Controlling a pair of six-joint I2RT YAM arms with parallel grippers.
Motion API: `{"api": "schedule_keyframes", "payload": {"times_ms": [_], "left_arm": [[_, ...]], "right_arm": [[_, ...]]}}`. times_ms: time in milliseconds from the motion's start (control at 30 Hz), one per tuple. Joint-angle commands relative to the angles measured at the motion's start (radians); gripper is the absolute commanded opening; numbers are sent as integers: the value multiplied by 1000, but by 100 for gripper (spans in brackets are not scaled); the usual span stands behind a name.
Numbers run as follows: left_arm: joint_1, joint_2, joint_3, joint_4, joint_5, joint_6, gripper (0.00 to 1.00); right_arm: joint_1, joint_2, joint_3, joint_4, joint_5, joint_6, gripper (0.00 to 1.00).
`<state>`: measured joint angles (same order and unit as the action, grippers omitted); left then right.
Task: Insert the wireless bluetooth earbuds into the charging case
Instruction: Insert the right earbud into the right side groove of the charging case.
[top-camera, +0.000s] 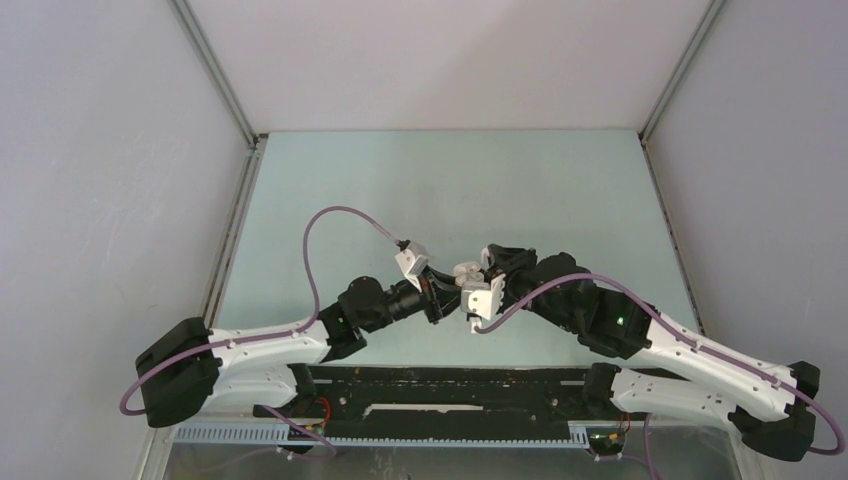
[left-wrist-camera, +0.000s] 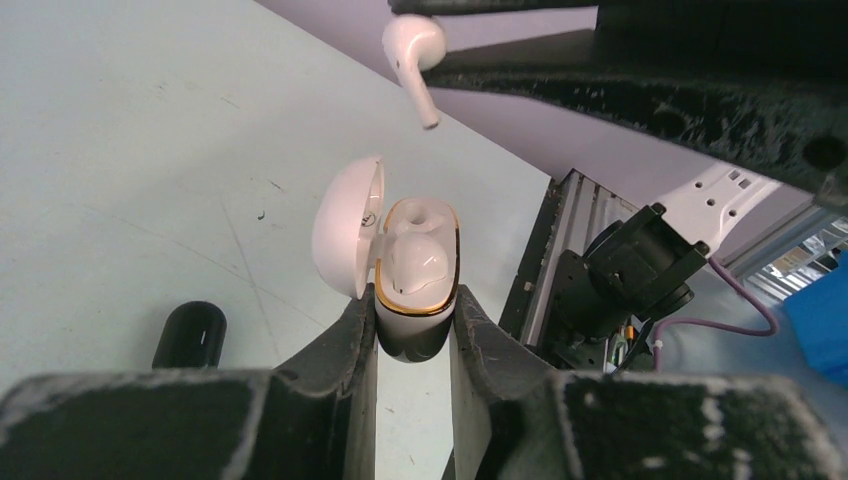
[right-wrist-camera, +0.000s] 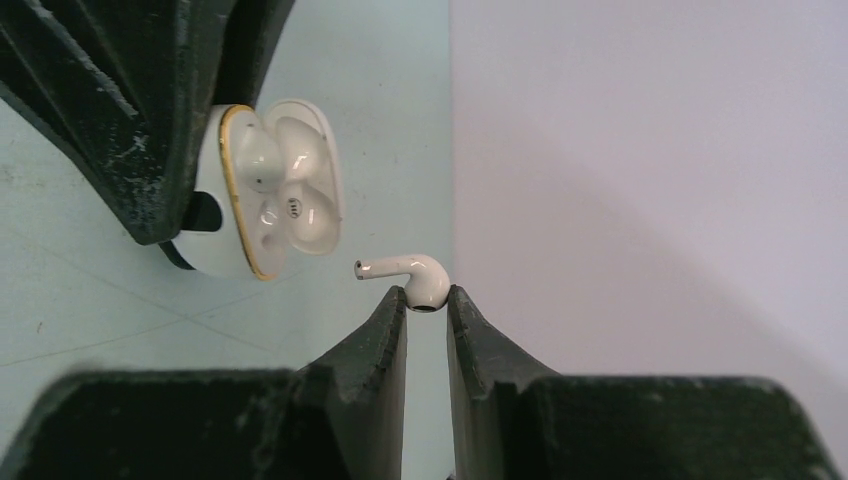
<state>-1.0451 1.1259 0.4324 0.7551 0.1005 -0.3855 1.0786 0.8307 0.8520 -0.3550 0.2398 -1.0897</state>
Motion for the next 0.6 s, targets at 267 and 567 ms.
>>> {"api": "schedule_keyframes", "payload": {"times_ms": [267,567], "left_arm": [[-3,-31,-11,128,-7,-37,6],[-3,-41,-21,141,-29,-45,6]], "right_arm": [[40,7,-38,97,10,-62,0],[47,-7,-72,109,16,-90,0]]}}
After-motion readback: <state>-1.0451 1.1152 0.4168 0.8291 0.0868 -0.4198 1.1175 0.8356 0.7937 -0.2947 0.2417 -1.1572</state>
